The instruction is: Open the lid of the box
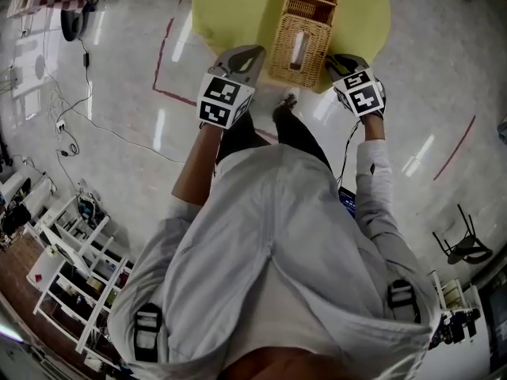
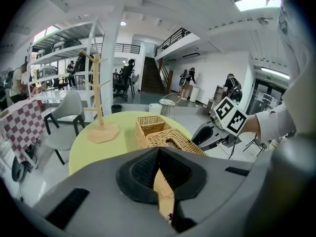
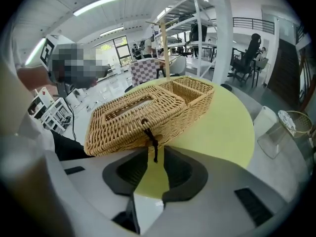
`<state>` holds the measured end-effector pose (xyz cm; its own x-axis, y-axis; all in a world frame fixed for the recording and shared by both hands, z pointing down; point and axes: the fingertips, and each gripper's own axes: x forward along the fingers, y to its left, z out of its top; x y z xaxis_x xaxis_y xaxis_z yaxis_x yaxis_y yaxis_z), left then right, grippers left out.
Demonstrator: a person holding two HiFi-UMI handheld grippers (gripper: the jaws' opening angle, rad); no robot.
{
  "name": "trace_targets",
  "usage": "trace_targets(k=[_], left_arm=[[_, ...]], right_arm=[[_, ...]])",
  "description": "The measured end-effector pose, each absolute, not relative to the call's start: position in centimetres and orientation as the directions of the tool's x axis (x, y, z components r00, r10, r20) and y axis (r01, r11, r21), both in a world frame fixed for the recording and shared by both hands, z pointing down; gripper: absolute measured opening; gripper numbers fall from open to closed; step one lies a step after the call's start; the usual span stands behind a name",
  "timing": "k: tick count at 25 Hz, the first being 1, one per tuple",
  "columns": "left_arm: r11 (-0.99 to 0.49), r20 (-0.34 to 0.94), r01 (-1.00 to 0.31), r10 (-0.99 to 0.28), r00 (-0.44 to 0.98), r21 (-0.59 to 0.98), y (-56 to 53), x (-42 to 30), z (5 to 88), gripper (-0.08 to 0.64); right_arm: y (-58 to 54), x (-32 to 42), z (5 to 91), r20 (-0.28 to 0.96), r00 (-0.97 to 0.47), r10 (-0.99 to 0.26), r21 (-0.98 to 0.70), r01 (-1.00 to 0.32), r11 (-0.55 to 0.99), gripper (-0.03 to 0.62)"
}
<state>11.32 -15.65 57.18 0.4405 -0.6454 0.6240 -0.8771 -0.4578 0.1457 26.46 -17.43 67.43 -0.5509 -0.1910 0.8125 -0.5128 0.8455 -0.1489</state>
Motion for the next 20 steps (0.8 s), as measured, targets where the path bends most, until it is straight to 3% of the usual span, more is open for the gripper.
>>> trace_targets(k=[7,20], left_arm=[[-0.432,0.641,-0.887,-0.637,0.429,0.165,-14.4,9.3,58.3,0.029],[-0.54,0.585,-0.818,-0.604,0.541,0.198,-15.3,7.5,56.5,0.029]], right_arm=[[-17.9,25.0,67.0,0.792,-0.554,-0.256,-0.122,-0.556,0.822,0.05],[-17.1,24.3,63.3,0.79,-0.52,-0.326,-0.127,-0.658,0.742,0.037]])
